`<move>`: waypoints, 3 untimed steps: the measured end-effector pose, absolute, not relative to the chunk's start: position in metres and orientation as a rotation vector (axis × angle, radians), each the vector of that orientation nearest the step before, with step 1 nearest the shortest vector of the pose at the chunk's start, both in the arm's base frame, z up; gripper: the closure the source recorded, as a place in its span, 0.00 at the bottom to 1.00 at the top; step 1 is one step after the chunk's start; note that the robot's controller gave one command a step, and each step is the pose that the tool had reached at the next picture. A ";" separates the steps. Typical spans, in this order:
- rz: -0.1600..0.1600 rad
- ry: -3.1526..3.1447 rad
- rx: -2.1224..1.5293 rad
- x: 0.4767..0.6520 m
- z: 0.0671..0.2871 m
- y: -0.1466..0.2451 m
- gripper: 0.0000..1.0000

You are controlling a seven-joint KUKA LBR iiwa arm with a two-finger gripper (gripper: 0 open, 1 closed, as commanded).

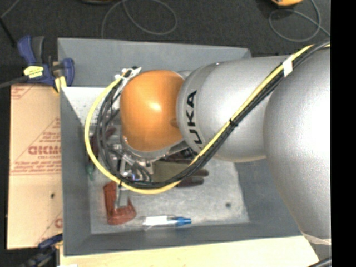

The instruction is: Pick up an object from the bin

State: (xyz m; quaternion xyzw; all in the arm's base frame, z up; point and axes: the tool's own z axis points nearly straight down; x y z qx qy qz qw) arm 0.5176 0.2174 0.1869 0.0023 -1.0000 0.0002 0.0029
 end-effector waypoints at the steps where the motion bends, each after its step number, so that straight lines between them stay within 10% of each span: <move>1: -0.003 -3.144 0.000 0.520 0.192 0.216 0.00; 2: -0.003 -3.146 0.063 0.563 0.133 0.176 0.00; 3: -0.005 -3.141 -0.132 0.571 0.082 0.126 0.00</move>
Offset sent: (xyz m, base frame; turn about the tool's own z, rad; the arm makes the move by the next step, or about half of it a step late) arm 0.0828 -0.0817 -0.1169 -0.0645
